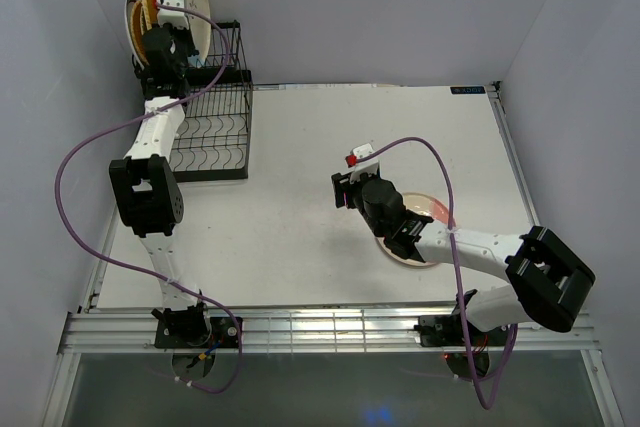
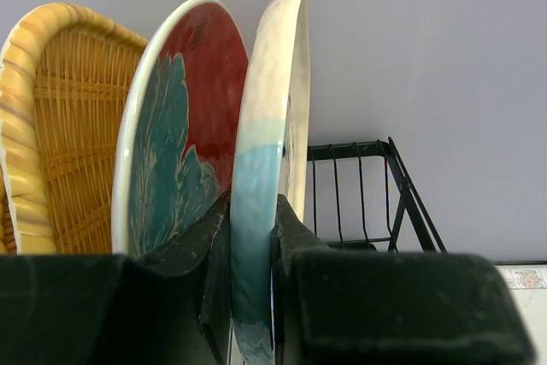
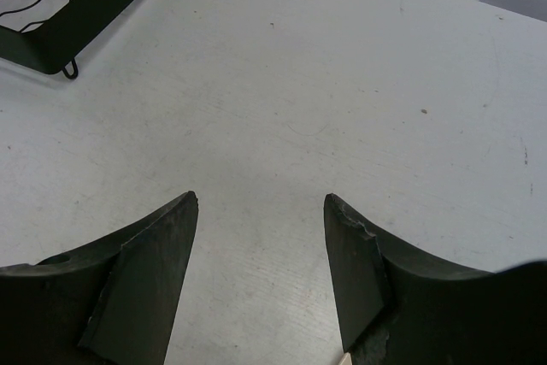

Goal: Load the plates into the dish rack
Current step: Insert the plate into the dish rack.

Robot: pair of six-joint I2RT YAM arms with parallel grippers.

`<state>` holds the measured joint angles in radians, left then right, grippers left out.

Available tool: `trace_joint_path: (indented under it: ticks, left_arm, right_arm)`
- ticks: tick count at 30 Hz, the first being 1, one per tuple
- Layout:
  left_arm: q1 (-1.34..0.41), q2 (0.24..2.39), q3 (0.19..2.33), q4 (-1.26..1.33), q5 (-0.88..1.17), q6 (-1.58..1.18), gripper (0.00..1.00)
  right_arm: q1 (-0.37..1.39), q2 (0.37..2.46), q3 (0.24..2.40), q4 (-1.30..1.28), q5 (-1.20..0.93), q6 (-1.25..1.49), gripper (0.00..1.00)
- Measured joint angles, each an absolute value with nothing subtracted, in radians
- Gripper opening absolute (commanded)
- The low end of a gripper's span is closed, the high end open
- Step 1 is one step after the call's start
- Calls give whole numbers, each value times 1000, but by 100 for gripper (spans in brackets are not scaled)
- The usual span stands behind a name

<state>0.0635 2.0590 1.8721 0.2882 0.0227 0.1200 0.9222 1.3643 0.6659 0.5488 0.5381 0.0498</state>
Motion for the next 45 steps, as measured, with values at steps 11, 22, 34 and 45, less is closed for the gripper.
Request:
trace_joint_path:
  ticks: [11,22,34,45]
  left_arm:
    - [64,2059,1864,294,27,128,32]
    - [62,2059,1840,327,0,99,59]
    - [50,2053,1839,323,-15,60,76]
    - [39,2051,1884,273,-29,43,93]
  right_arm:
    - [922,1364,666,549,534,50,66]
    - [922,1364,666,549,526,50,66]
    - [922,1370,672,548,519,50,66]
    - [922,1385,683,548,514,51,67]
